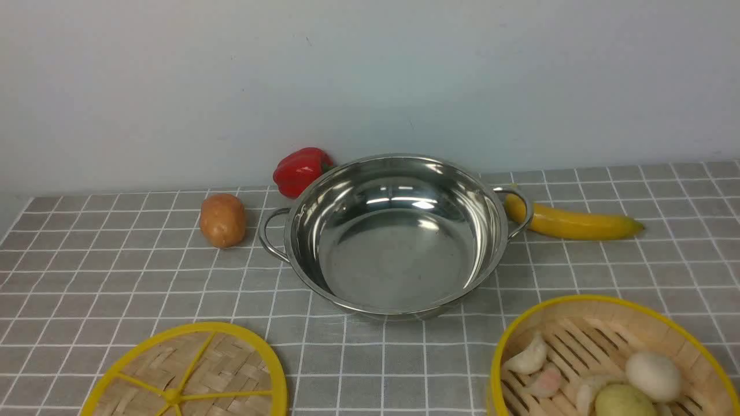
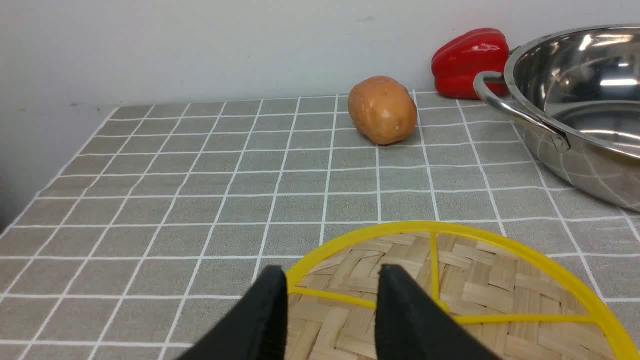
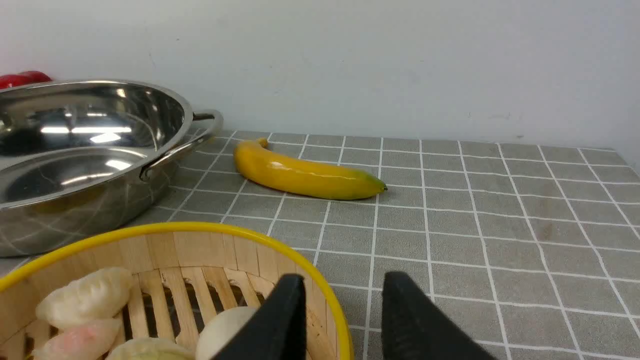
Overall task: Place the steamer in the pot on the grey tablecloth, and put the lid on the steamer.
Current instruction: 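Reach for and grasp the rim of the bamboo steamer holding the buns with the right gripper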
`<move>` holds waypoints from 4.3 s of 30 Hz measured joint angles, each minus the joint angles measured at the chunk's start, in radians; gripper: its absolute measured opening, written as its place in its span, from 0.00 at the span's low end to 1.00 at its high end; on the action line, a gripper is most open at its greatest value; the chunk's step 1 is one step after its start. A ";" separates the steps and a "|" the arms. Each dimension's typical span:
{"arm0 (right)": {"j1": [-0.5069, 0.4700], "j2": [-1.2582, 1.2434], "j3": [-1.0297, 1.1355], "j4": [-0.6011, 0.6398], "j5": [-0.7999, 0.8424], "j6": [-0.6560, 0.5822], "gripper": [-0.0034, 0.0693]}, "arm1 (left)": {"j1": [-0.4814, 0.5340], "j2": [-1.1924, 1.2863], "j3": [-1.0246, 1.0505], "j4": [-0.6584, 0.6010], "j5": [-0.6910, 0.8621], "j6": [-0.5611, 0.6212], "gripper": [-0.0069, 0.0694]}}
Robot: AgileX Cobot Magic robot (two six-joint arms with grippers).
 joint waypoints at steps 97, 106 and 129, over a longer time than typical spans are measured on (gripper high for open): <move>0.000 0.687 -0.772 0.642 0.845 -0.411 0.38 | 0.000 0.000 0.000 0.000 -0.001 0.000 0.41; 0.038 0.953 -0.928 0.434 0.873 -0.424 0.38 | 0.000 0.000 0.000 0.000 -0.001 0.000 0.41; 0.635 1.484 -1.049 -0.035 0.663 0.375 0.38 | 0.000 0.000 0.000 0.000 -0.001 0.000 0.41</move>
